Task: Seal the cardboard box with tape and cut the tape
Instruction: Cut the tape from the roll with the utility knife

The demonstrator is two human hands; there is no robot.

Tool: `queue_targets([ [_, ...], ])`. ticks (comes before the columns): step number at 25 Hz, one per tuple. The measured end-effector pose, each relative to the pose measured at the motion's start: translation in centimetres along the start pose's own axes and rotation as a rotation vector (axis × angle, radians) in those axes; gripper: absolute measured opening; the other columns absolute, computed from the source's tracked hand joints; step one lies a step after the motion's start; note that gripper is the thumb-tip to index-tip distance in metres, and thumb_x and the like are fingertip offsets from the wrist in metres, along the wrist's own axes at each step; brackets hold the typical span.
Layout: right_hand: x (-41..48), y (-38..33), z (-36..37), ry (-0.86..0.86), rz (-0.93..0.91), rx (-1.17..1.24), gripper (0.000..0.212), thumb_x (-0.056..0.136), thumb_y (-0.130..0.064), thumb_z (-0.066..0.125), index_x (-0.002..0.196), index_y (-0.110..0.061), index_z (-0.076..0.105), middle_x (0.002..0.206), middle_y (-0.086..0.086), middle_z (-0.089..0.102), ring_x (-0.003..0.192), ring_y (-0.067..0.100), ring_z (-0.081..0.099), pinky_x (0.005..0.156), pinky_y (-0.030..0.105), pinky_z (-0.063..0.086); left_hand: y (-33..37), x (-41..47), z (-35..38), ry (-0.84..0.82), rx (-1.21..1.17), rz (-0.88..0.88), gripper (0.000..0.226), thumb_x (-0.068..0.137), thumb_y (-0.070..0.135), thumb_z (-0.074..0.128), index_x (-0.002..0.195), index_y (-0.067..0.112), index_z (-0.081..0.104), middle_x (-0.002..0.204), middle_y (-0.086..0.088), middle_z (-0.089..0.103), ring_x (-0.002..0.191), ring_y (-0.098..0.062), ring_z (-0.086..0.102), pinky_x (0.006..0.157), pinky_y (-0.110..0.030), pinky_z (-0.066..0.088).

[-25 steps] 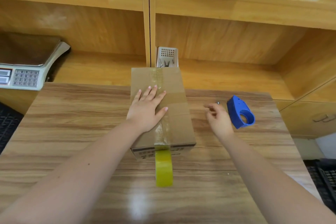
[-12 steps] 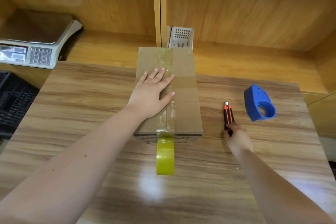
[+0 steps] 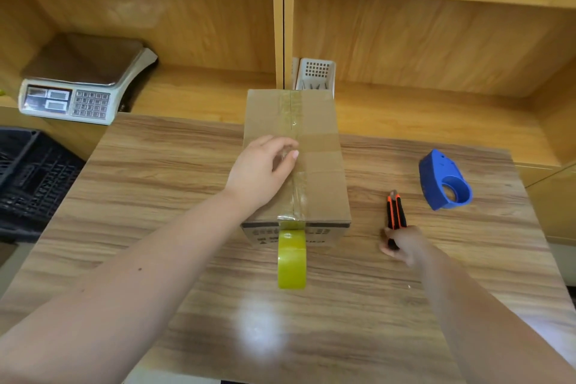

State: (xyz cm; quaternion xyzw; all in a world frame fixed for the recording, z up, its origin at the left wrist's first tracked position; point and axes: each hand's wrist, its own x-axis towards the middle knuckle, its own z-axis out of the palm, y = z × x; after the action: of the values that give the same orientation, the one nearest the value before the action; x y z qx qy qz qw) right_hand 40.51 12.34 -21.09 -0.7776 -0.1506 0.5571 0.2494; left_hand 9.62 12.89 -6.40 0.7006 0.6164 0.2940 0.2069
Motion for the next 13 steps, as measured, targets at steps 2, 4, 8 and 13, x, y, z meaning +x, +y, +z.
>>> queue_targets([
  [2,-2.6,-0.8,-0.7,-0.173,-0.014,0.209,0.025,0.091,0.005,0.049,0.116,-0.001,0.047,0.088,0.014,0.055,0.072,0.021,0.055,0.060,0.038,0.054,1.3,-2.1,-1.3,-0.019,-0.175,-0.054,0.018,0.096,0.029,0.057,0.108,0.022,0.068,0.100,0.001,0.068,0.085,-0.013,0.061,0.076,-0.021,0.050],
  [4,-5.7,-1.6,-1.8,-0.362,-0.127,0.187,0.025,0.093,0.005,0.046,0.116,-0.004,0.045,0.093,0.015,0.059,0.075,0.022,0.058,0.061,0.032,0.052,1.8,-4.7,-2.3,-0.089,-0.310,-0.118,0.011,0.094,0.027,0.059,0.095,0.022,0.069,0.086,-0.002,0.072,0.073,-0.017,0.066,0.069,-0.027,0.055],
  [8,-10.8,-2.6,-3.1,-0.557,-0.440,-0.040,0.021,0.094,0.002,0.044,0.111,-0.008,0.050,0.095,0.014,0.061,0.069,0.021,0.057,0.057,0.028,0.046,0.6,-8.8,-2.2,-0.201,-0.404,-0.316,0.026,0.094,0.029,0.059,0.072,0.018,0.067,0.063,-0.002,0.069,0.051,-0.012,0.063,0.054,-0.032,0.056],
  [13,-16.1,-3.7,-2.9,-0.446,-0.745,-0.320,0.012,0.097,-0.009,0.044,0.105,-0.011,0.053,0.081,0.009,0.064,0.056,0.020,0.049,0.046,0.022,0.040,-0.6,-10.9,0.0,-0.427,-0.379,-0.650,0.046,0.094,0.043,0.056,0.070,0.006,0.068,0.063,-0.012,0.068,0.052,-0.021,0.065,0.054,-0.029,0.056],
])
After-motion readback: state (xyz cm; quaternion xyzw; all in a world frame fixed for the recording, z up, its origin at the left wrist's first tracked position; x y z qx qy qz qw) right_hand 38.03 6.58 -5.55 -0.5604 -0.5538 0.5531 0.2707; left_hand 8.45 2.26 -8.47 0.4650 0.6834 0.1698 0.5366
